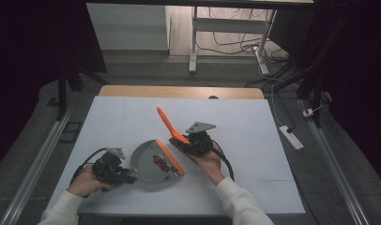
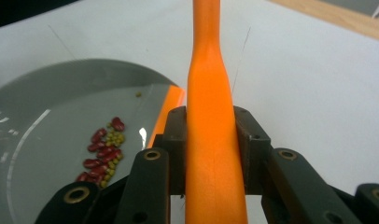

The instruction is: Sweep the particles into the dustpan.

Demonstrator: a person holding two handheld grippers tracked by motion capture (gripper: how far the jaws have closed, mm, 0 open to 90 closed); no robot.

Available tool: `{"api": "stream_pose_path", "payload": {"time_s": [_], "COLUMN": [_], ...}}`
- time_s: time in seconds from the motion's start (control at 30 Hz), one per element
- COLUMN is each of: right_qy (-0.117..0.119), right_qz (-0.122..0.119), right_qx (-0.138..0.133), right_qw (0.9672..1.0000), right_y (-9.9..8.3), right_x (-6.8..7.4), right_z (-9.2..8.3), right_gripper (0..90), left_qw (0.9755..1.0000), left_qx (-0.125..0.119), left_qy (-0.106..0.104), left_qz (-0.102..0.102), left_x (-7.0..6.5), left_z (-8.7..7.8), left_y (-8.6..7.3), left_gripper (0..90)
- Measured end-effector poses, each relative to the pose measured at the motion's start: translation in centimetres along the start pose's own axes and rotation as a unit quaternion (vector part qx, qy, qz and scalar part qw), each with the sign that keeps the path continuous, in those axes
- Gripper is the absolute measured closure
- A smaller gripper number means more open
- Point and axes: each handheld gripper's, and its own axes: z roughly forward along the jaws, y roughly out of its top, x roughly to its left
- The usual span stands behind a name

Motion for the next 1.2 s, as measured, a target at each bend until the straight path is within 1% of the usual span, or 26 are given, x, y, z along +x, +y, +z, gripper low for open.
{"api": "stream_pose_path", "payload": {"time_s": [0.03, 0.13, 0.27, 0.33, 0.4, 0.47, 0.57, 0.7, 0.83, 0.87, 0.93, 0.97, 1.03, 1.2], "right_qy": [0.001, 0.007, 0.021, 0.027, 0.026, 0.033, 0.038, 0.049, 0.067, 0.075, 0.085, 0.085, 0.077, 0.061], "right_qz": [0.003, 0.0, -0.013, -0.02, -0.028, -0.028, -0.038, -0.04, -0.043, -0.039, -0.031, -0.03, -0.03, -0.015], "right_qx": [0.004, 0.011, 0.012, 0.009, 0.004, -0.004, -0.006, -0.01, -0.01, -0.011, -0.018, -0.022, -0.03, -0.049], "right_qw": [1.0, 0.9999, 0.9996, 0.9994, 0.9993, 0.9991, 0.9985, 0.9979, 0.9968, 0.9964, 0.9958, 0.9957, 0.9961, 0.9969], "right_y": [-0.1, -0.3, -0.3, -0.3, -0.2, -0.2, 0.0, 0.1, 0.2, 0.3, 0.4, 0.5, 0.7, 1.0], "right_x": [0.0, 0.4, 1.8, 2.7, 3.4, 3.9, 4.6, 5.4, 6.2, 6.4, 6.4, 6.3, 6.1, 4.6], "right_z": [0.2, 0.7, 1.2, 1.4, 1.5, 1.5, 1.6, 1.8, 2.0, 2.0, 1.9, 1.8, 1.4, 0.3], "right_gripper": [70.0, 70.1, 70.0, 70.0, 70.0, 70.0, 70.0, 70.0, 70.1, 70.0, 70.1, 70.1, 70.1, 70.1], "left_qw": [1.0, 1.0, 1.0, 1.0, 1.0, 1.0, 1.0, 1.0, 1.0, 1.0, 1.0, 1.0, 1.0, 1.0], "left_qx": [0.0, 0.0, 0.0, 0.0, 0.001, 0.001, 0.002, 0.004, 0.004, 0.002, 0.0, -0.001, -0.001, -0.004], "left_qy": [0.0, 0.0, 0.0, 0.001, 0.001, 0.001, 0.001, 0.001, 0.002, 0.002, 0.002, 0.001, 0.001, 0.003], "left_qz": [0.0, 0.0, 0.0, 0.0, 0.001, 0.001, 0.002, 0.003, 0.003, 0.003, 0.002, 0.003, 0.004, 0.006], "left_x": [0.0, 0.0, 0.0, 0.0, 0.0, 0.0, 0.0, 0.0, 0.0, 0.0, 0.0, 0.0, 0.0, 0.0], "left_z": [0.0, 0.0, 0.0, 0.0, 0.0, 0.0, 0.0, 0.0, 0.0, 0.0, 0.0, -0.1, 0.0, -0.1], "left_y": [0.0, 0.0, 0.0, 0.0, 0.0, 0.0, 0.0, 0.0, 0.0, 0.0, 0.0, 0.0, 0.0, -0.1], "left_gripper": [61.9, 61.9, 61.9, 61.9, 61.9, 61.9, 61.9, 61.9, 61.9, 61.9, 61.9, 61.9, 61.9, 61.9]}}
